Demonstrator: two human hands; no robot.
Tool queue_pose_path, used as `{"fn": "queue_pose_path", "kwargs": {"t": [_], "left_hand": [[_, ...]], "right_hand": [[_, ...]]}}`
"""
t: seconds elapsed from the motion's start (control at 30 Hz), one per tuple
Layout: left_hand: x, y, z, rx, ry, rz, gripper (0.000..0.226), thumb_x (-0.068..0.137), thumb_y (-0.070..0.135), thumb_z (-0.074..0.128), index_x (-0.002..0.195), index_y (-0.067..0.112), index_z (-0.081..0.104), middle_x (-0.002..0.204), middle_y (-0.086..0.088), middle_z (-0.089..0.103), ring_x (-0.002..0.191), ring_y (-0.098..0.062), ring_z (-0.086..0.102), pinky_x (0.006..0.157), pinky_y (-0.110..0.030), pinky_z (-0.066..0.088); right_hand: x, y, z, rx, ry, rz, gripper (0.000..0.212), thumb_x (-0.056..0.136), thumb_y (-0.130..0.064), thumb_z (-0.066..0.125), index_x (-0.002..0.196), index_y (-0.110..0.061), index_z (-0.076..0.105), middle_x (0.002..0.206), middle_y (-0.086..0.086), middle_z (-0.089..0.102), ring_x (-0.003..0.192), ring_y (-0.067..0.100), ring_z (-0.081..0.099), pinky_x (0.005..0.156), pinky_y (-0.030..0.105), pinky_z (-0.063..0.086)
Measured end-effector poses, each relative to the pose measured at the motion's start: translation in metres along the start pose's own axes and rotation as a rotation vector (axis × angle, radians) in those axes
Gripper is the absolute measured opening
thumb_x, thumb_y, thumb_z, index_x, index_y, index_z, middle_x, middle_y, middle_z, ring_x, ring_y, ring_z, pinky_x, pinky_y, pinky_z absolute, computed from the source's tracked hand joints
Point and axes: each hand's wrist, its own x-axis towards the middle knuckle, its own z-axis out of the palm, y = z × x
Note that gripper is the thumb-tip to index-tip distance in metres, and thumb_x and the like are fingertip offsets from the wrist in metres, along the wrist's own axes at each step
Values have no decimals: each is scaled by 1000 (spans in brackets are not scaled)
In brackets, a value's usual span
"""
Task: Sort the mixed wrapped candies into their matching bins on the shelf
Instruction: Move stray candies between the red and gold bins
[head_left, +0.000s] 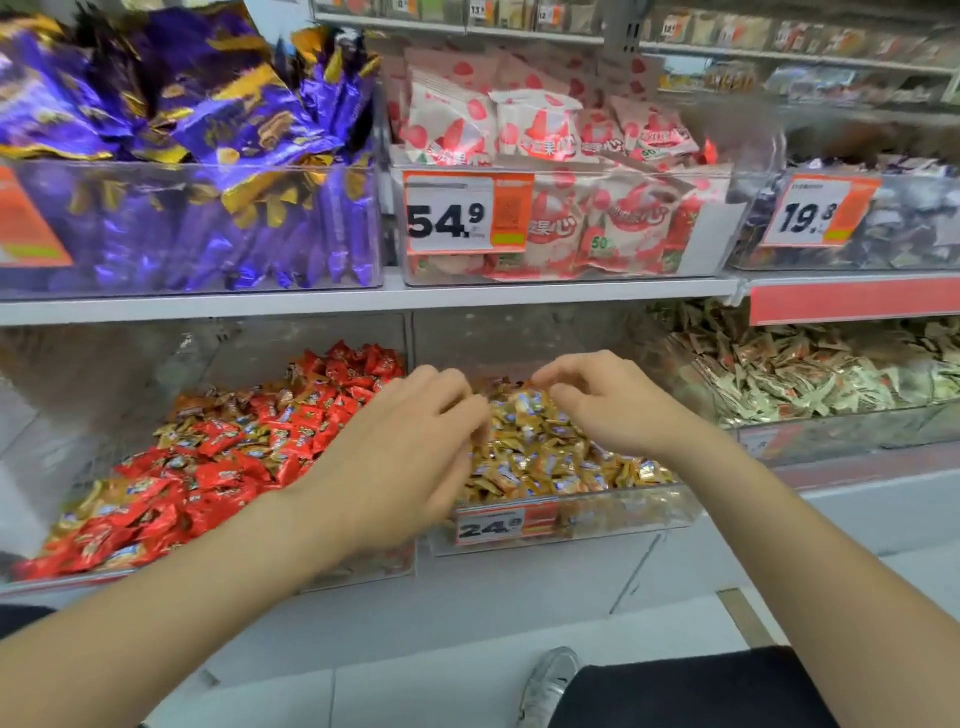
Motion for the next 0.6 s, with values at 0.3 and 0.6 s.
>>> {"fn": "queue_pose_path", "kwargs": {"t": [0.3,0.6], "left_hand": [[-97,-81,5,68,-508,-431,67,89,79,9,139,42,34,144,3,31,137,-33,36,116,-60,28],[-116,-124,-13,-242,-440,-447,47,91,75,29,127,49,44,146,8,33,142,-22,28,120,-56,22]], "right_hand": [[-3,-118,78,-120,-3,-545,28,92,-18,68,116,-28,76,105,-10,73,92,-1,60,89,8,41],[47,-160,139,-419,-197,-506,59,82,-46,36,131,-22,58,131,8,52,124,30,48,111,45,41]]}}
